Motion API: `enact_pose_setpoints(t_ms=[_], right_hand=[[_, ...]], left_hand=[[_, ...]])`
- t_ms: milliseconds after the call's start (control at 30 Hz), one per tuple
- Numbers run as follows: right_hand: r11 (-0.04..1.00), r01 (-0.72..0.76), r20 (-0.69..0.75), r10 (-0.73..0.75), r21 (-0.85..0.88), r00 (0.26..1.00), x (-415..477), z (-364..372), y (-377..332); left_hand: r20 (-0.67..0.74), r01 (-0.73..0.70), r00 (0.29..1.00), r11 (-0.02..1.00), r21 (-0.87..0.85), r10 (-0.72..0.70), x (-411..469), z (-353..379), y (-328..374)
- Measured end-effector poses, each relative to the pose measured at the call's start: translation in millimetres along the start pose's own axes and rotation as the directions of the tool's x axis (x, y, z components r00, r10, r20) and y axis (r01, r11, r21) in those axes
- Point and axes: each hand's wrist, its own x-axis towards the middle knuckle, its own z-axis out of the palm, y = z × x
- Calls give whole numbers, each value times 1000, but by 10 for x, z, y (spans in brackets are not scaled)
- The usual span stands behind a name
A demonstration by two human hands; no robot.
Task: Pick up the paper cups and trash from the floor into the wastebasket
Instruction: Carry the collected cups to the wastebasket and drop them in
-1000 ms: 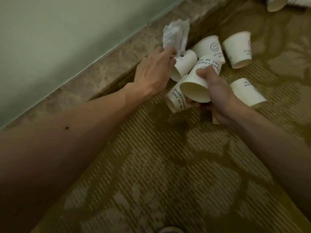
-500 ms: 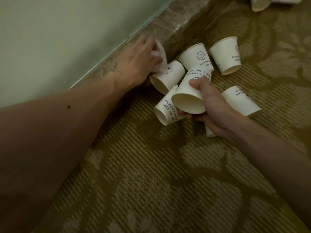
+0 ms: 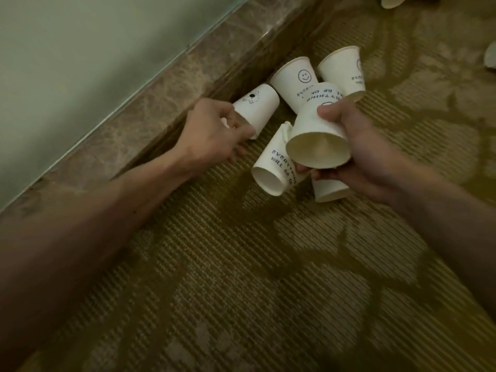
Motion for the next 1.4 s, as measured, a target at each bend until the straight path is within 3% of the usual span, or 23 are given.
enact_pose_setpoints(t_ms=[133, 233, 433, 533, 633, 767, 867, 967, 1067, 1167, 1300, 1400], right_hand=[[996, -14, 31, 12, 91, 999, -240, -345, -71], [997, -59, 15, 58, 50, 998, -423, -585, 4], [996, -88, 22, 87, 34, 996, -580, -796, 72], [989, -109, 2, 110, 96, 994, -606, -842, 115], [981, -135, 15, 134, 143, 991, -642, -815, 205], [967, -149, 26, 147, 207, 989, -679, -680, 304], [971, -137, 44, 131, 197, 990, -710, -517, 354], [971, -137, 80, 123, 195, 989, -752, -288, 340], [972, -176, 143, 154, 155, 978, -827, 1, 323], [980, -198, 245, 189, 14, 951, -909, 415, 303], [974, -122, 444, 198, -192, 874, -1021, 1230, 177], [957, 12, 631, 181, -290, 754, -1200, 2023, 39]], left_hand=[[21, -17, 1000, 994, 108, 14, -148, 292, 53], [56, 20, 998, 986, 163, -29, -199, 561, 141], [122, 187, 975, 982, 11, -187, -242, 1009, 249], [112, 189, 977, 981, -45, -183, -329, 1161, 253], [245, 201, 954, 973, -108, -170, -471, 1287, 262], [505, 351, 837, 915, -201, -210, -712, 1219, 287], [566, 319, 802, 938, -137, -190, -878, 1054, 292], [525, 312, 816, 949, -48, -242, -1060, 800, 260], [497, 359, 821, 931, -65, -282, -1343, 413, 168], [445, 393, 833, 917, -60, -328, -1683, -47, 67], [222, 413, 886, 911, 17, -406, -2263, -814, 11], [45, 380, 924, 925, 5, -380, -2952, -1480, -17]])
